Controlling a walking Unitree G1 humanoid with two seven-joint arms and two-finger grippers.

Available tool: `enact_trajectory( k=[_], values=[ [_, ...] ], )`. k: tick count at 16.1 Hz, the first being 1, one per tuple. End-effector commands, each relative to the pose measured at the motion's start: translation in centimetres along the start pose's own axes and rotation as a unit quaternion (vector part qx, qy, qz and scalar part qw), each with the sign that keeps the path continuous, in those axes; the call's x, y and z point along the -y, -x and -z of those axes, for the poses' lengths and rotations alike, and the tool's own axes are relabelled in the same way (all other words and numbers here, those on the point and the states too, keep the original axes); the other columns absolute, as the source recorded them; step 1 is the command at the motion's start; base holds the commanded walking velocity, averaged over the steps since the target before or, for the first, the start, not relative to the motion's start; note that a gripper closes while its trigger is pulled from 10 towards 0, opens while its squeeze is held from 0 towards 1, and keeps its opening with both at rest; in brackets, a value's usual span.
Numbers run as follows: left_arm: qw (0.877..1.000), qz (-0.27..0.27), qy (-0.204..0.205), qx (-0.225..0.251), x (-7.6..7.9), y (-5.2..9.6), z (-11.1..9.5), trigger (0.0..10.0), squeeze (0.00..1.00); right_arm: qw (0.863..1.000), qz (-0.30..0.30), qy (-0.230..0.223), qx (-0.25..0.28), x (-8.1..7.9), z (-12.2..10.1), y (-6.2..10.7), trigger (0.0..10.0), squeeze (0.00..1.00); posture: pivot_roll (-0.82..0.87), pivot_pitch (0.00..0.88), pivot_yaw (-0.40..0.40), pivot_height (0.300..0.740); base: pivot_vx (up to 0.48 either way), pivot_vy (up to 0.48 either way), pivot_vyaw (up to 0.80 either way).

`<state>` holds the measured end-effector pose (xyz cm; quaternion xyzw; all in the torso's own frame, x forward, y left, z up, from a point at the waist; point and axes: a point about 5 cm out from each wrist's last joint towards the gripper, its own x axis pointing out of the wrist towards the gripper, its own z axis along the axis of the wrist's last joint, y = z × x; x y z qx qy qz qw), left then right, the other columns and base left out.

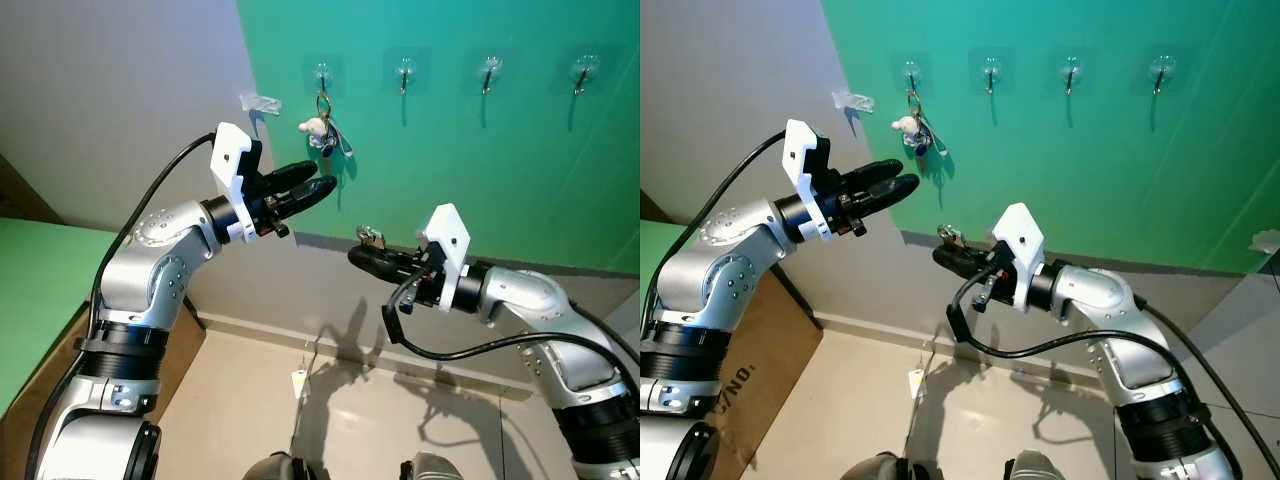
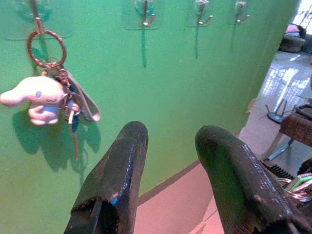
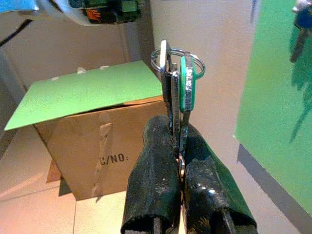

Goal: Hang keys on a hook

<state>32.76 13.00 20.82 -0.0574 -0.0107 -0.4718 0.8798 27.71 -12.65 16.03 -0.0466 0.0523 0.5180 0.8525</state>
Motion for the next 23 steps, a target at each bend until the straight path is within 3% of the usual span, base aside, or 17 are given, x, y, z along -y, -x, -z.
enact_trajectory(
  k=[1,4,8,23],
  values=[
    [1.000,0.025,-0.002,-0.001,0.2,0.3,-0.7,10.0,0.00,0.999,-0.022,0.026,0.007,-0.2,-0.8,-0.2,0.0,0.00,-0.25,0.060,0.134,0.717,0.000,0.000,0.00],
    [0.995,0.092,0.003,-0.049,1.3,1.3,0.7,10.0,0.00,0.998,-0.049,0.032,0.002,-0.2,-1.2,0.3,0.0,0.00,-0.25,0.066,0.133,0.717,0.000,0.000,0.00],
    [0.986,0.153,-0.012,-0.066,2.9,1.6,1.0,10.0,0.00,0.995,-0.092,0.025,-0.011,-0.6,-1.2,0.8,0.0,0.00,-0.25,0.066,0.126,0.717,0.000,0.000,0.00],
    [0.984,0.173,0.009,-0.050,3.7,1.0,0.7,10.0,0.00,0.992,-0.129,-0.002,0.017,-2.1,-2.1,0.3,0.0,0.00,-0.26,0.069,0.136,0.717,0.000,0.000,0.00]
  ],
)
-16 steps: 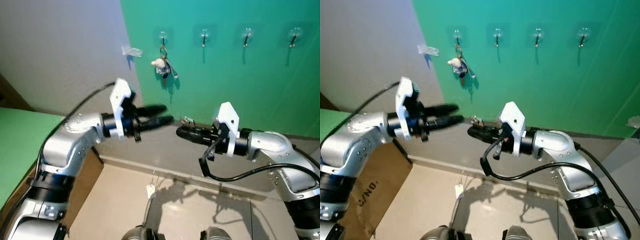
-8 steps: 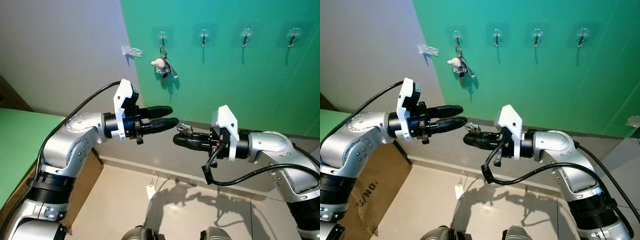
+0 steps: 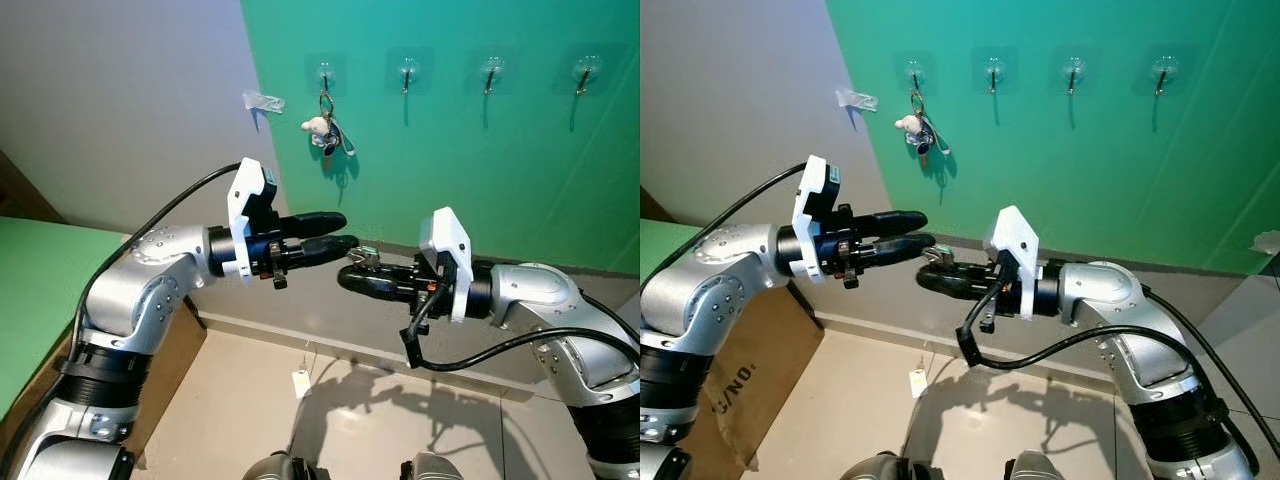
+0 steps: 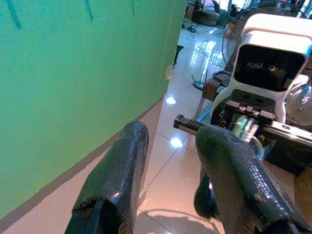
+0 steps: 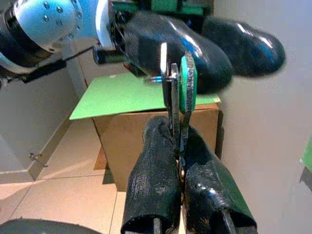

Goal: Hang keys on a hook

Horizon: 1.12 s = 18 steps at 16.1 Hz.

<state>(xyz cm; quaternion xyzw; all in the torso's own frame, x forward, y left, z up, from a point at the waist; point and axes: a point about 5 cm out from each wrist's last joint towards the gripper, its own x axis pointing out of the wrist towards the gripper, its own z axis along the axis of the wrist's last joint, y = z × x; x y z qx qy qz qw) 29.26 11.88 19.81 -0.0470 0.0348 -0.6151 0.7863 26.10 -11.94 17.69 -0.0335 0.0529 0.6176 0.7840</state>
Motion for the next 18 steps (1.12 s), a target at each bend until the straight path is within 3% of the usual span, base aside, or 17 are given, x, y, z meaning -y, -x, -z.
enact_trajectory(
  k=[1,9,13,14,18],
  values=[
    [1.000,0.005,-0.010,0.003,0.2,-0.2,-0.7,10.0,0.00,1.000,-0.014,0.001,0.011,-0.7,-0.4,-0.3,0.0,0.00,-0.26,0.069,0.136,0.717,0.000,0.000,0.00],
    [1.000,-0.010,-0.016,0.009,-0.5,-0.3,-1.1,10.0,0.00,1.000,-0.022,-0.007,0.000,-1.9,0.6,-0.8,0.0,0.00,-0.27,0.041,0.142,0.717,0.000,0.000,0.00],
    [0.998,-0.045,-0.040,-0.030,-1.0,0.2,-0.3,10.0,0.00,1.000,0.009,0.007,-0.015,-0.8,1.0,-0.2,0.0,0.00,-0.27,0.040,0.137,0.717,0.000,0.000,0.00],
    [0.998,-0.044,-0.039,-0.029,-0.9,0.3,-0.2,10.0,0.00,0.999,0.035,0.019,-0.019,0.2,1.0,0.1,0.0,0.00,-0.26,0.043,0.134,0.717,0.000,0.000,0.00],
    [0.998,-0.044,-0.043,-0.026,-0.8,0.7,-0.6,10.0,0.00,0.997,0.069,0.030,-0.017,1.5,0.9,0.3,0.0,0.00,-0.26,0.047,0.132,0.717,0.000,0.000,0.00]
  ],
)
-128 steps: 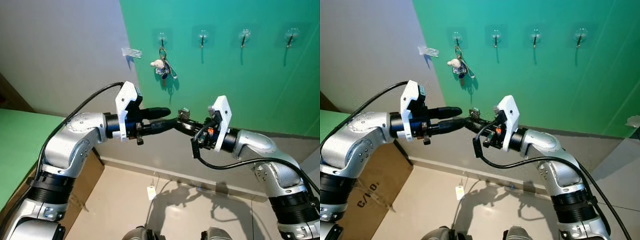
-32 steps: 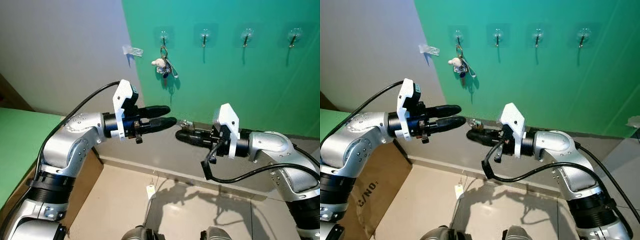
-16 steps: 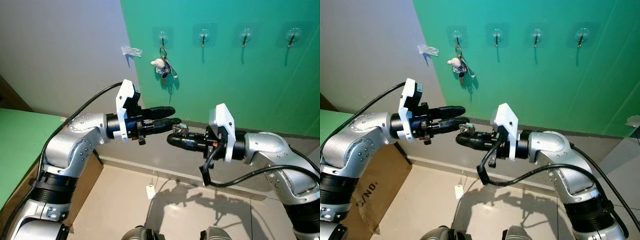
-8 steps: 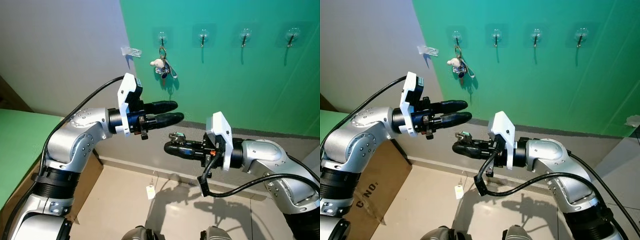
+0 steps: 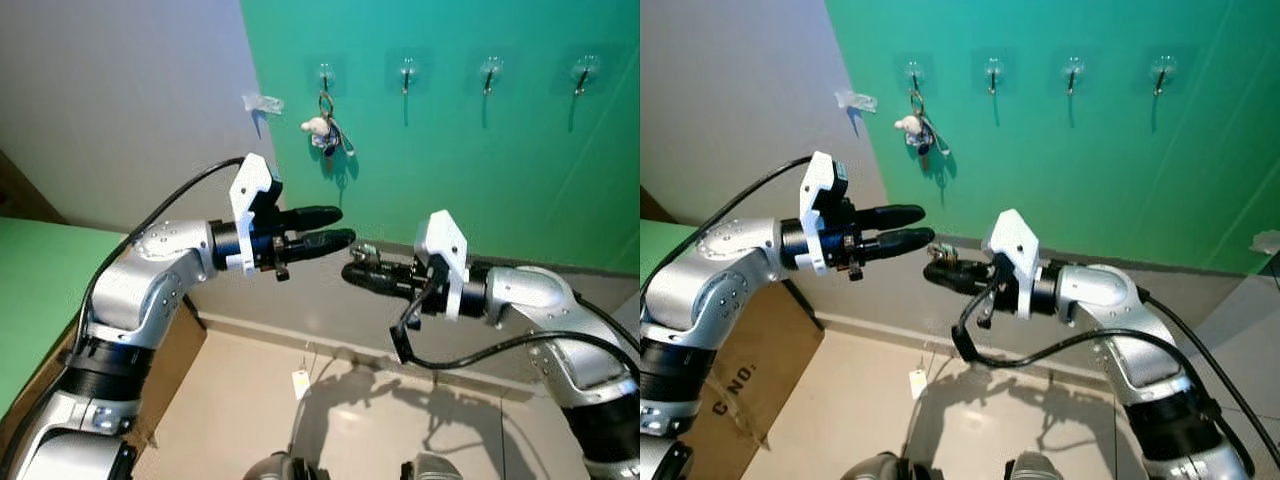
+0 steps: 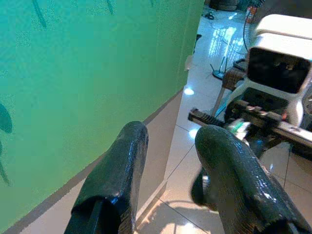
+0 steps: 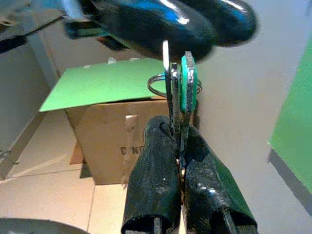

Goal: Hang keys on a hook

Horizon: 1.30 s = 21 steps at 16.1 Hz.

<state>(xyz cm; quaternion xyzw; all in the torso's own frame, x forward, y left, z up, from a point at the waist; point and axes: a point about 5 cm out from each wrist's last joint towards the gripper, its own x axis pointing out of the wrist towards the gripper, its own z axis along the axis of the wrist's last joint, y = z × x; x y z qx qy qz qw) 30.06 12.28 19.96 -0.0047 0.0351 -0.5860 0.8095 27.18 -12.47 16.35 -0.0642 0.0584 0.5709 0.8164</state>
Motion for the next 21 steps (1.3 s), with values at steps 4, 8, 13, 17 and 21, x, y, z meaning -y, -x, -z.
enact_trajectory(
  k=[4,8,13,17,21],
  values=[
    [1.000,-0.004,-0.008,-0.005,0.2,1.0,-0.3,10.0,0.00,1.000,0.025,0.013,0.008,0.9,-0.2,0.1,0.0,0.00,-0.25,0.052,0.134,0.717,0.000,0.000,0.00],
    [1.000,-0.009,-0.009,-0.005,0.0,1.3,-0.5,10.0,0.00,0.999,0.040,0.014,0.010,1.4,0.0,0.2,0.0,0.00,-0.25,0.053,0.135,0.717,0.000,0.000,0.00],
    [1.000,0.018,0.001,-0.004,1.0,0.4,-0.2,10.0,0.00,0.998,0.051,0.000,0.030,1.6,-0.8,0.0,0.0,0.00,-0.26,0.056,0.133,0.717,0.000,0.000,0.00],
    [1.000,0.023,0.005,-0.007,1.1,0.1,0.0,10.0,0.00,0.998,0.043,-0.009,0.055,1.4,-1.9,-0.2,0.0,0.00,-0.26,0.059,0.133,0.717,0.000,0.000,0.00],
    [1.000,0.019,0.002,-0.007,0.9,-0.1,-0.1,10.0,0.00,0.998,0.023,-0.012,0.063,0.5,-2.4,-0.4,0.0,0.00,-0.26,0.055,0.135,0.717,0.000,0.000,0.00]
  ],
)
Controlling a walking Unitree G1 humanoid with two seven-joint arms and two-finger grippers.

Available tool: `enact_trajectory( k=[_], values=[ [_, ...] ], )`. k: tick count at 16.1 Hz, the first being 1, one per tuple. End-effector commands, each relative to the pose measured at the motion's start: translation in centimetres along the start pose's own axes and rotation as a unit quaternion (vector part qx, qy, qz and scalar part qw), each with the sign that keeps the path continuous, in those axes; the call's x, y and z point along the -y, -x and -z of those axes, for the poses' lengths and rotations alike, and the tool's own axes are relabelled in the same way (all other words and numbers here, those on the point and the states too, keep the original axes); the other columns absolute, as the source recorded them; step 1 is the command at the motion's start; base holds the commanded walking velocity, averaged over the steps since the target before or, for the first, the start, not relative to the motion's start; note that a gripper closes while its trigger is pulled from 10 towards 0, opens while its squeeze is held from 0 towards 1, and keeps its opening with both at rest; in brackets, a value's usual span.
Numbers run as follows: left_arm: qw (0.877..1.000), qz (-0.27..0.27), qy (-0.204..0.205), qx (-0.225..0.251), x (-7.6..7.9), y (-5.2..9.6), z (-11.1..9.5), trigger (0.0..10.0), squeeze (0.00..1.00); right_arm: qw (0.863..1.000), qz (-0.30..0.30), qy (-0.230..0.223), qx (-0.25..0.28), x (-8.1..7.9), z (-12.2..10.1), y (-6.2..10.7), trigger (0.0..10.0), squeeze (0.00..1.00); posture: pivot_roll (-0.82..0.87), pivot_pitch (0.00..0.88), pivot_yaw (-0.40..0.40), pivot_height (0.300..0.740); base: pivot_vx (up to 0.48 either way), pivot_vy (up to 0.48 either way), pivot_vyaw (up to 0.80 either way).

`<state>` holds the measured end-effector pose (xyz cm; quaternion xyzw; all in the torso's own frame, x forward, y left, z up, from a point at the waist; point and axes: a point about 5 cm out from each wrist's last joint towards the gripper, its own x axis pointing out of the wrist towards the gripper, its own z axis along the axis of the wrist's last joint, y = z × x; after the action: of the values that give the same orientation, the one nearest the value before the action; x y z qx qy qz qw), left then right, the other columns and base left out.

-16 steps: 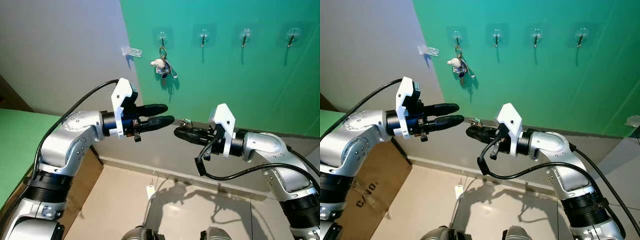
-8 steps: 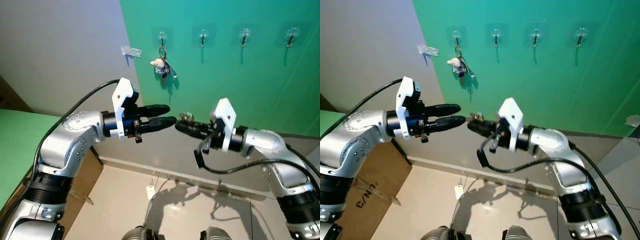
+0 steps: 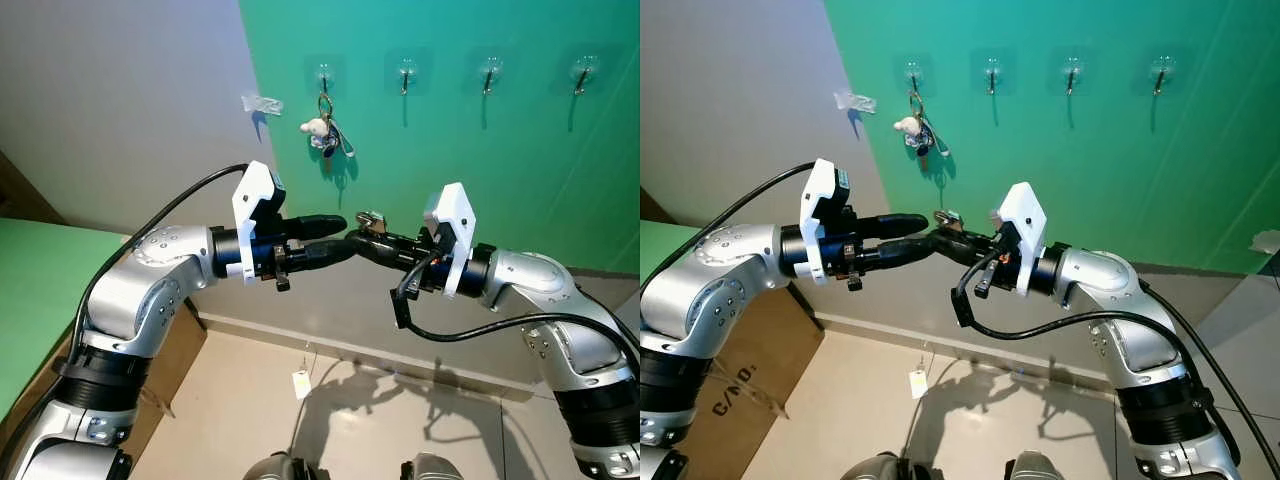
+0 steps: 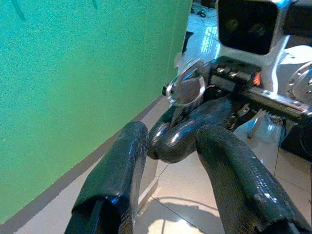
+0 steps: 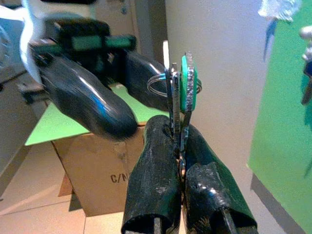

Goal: Hang keys on a hook

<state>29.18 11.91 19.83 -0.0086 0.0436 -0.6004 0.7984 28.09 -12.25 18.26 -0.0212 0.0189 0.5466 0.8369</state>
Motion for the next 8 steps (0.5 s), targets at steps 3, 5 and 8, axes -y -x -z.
enact_trajectory(
  k=[3,5,8],
  values=[
    [1.000,-0.002,-0.007,0.000,-0.3,-0.1,-0.3,10.0,0.00,1.000,-0.027,-0.003,0.008,-1.2,-0.4,-0.2,0.0,0.00,-0.27,0.051,0.137,0.717,0.000,0.000,0.00],
    [1.000,-0.003,-0.008,0.004,-0.3,-0.3,-0.4,10.0,0.00,0.999,-0.039,0.000,-0.004,-1.7,0.0,-0.2,0.0,0.00,-0.27,0.047,0.137,0.717,0.000,0.000,0.00],
    [1.000,-0.001,-0.009,0.007,-0.3,-0.4,-0.5,10.0,0.00,0.999,-0.039,0.004,-0.016,-1.9,0.5,-0.2,0.0,0.00,-0.27,0.045,0.138,0.717,0.000,0.000,0.00]
  ],
)
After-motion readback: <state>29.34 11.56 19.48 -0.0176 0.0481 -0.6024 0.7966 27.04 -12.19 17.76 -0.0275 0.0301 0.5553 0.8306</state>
